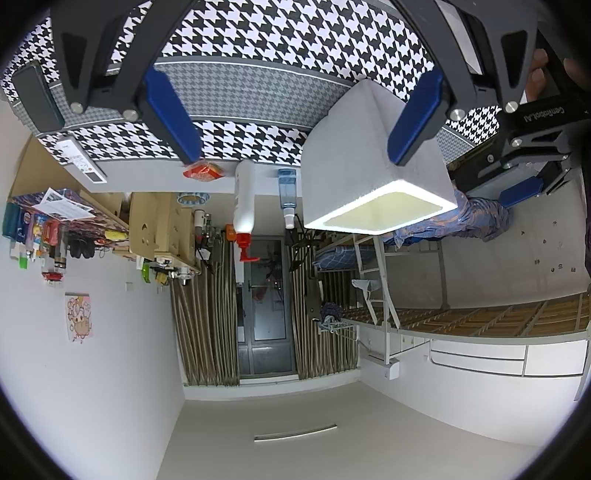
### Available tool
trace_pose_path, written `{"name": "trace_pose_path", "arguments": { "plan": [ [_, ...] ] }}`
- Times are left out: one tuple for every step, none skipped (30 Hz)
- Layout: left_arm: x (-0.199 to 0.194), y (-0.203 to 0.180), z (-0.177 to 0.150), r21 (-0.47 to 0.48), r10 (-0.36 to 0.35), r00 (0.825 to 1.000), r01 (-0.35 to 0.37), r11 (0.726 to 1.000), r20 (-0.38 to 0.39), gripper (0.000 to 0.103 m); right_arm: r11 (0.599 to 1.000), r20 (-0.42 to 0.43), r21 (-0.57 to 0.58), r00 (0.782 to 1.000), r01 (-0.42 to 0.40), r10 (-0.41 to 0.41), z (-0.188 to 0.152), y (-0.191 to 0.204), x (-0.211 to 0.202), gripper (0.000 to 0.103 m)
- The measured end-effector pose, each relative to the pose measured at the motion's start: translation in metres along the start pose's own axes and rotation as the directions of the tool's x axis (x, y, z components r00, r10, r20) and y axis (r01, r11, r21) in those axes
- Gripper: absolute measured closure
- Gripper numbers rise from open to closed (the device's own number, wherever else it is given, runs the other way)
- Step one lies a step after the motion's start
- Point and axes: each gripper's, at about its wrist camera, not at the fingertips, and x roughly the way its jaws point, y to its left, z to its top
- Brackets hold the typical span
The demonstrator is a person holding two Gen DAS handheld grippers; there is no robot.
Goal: Organize soft objects
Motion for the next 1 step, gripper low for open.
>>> {"name": "trace_pose_path", "arguments": {
  "plan": [
    [0.0000,-0.0006,-0.0005,0.000,0.000,1.000,0.000,1.000,-0.001,0.001,1.000,0.000,0.001,1.000,-0.001,0.001,-0.0002,-0.0001,0.0001,0.001]
  ]
}}
